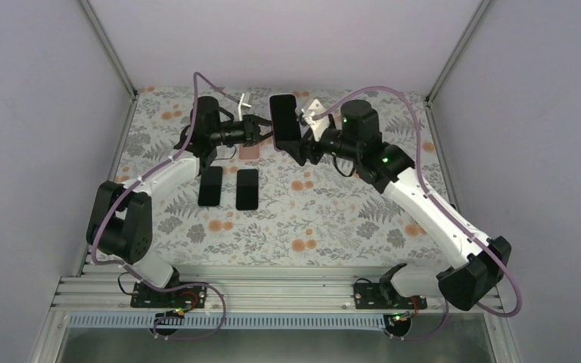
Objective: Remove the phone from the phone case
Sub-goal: Remove the phone case from the phone.
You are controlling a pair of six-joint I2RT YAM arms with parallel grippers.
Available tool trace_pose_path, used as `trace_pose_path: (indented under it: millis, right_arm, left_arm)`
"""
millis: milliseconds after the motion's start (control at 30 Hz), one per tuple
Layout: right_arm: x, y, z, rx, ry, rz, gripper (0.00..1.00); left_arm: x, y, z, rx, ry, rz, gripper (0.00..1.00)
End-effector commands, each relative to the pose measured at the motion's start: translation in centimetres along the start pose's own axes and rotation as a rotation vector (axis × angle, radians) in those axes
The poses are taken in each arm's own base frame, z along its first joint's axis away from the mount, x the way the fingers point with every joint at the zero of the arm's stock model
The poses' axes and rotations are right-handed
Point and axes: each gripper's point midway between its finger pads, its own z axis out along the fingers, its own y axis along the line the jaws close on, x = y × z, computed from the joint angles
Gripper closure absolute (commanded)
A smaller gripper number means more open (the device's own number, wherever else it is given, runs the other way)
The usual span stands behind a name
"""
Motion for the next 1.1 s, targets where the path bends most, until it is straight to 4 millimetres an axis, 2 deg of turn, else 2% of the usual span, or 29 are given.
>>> trace_pose_path:
  millis: [0,200,433,633,800,1067]
  right_arm:
    - [1.4,-0.8,0.7,0.134,0.064,-0.161,0.16]
    - [2.9,0.6,2.2,0.171,0.126,-0.279,0.16]
    - [3.7,0.7,3.4,0.263,0.165,-0.38,0.17]
    - [4.1,-0.4,3.8,0.363,0.192,-0.431,0.21]
    - [5.3,-1.8,3.9,0.48,0.22,-0.519,0.23]
    - [3.5,-3.2,2.9,0.602,0.166,-0.559,0.34]
  left_arm:
    - [-1.4,-1.7,-0.1,0.038,-0.03,0.041,0.98]
    - [-1.5,-1.6,0.1,0.042,-0.027,0.034,0.98]
    - [-1.5,-1.6,0.2,0.045,-0.025,0.026,0.98]
    - [-1.5,-1.5,0.2,0.048,-0.024,0.021,0.98]
    - [-1.5,-1.3,0.3,0.047,-0.022,0.023,0.98]
    - [-1.3,-0.9,0.4,0.042,-0.019,0.01,0.98]
